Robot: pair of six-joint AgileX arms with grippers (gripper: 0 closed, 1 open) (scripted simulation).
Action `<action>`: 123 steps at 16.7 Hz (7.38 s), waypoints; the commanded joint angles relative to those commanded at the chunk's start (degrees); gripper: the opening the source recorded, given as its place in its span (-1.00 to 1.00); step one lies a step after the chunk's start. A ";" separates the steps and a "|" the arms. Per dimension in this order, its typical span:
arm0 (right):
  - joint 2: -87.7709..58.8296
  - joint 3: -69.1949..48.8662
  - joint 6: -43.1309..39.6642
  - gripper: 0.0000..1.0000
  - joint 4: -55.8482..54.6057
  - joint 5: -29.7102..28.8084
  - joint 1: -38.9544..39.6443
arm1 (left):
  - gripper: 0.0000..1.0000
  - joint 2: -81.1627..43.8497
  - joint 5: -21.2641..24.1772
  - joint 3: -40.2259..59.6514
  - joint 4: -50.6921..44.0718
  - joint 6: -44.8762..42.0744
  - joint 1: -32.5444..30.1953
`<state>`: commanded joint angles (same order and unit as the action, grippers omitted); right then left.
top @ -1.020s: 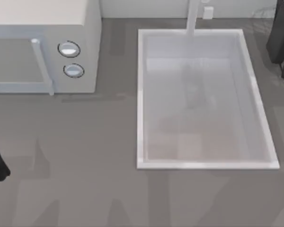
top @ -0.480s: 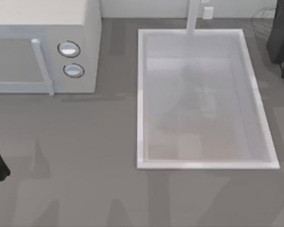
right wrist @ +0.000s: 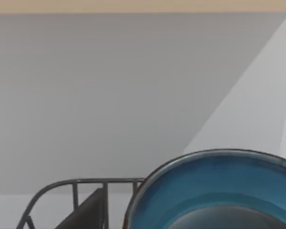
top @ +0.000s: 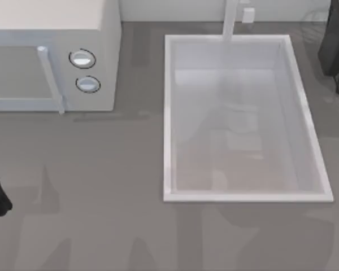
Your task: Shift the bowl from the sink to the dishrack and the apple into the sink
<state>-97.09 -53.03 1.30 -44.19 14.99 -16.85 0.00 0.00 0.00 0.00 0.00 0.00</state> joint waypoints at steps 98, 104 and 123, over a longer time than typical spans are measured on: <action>-10.58 -10.04 -17.05 0.85 89.58 -15.03 0.25 | 1.00 0.00 0.00 0.00 0.00 0.00 0.00; -10.58 -10.04 -17.05 -0.06 89.58 -15.03 0.25 | 1.00 0.00 0.00 0.00 0.00 0.00 0.00; -9.01 -13.67 -17.18 -1.00 93.87 -15.28 0.07 | 1.00 0.00 0.00 0.00 0.00 0.00 0.00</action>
<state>-106.11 -66.70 -15.88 49.68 -0.29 -16.78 0.00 0.00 0.00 0.00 0.00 0.00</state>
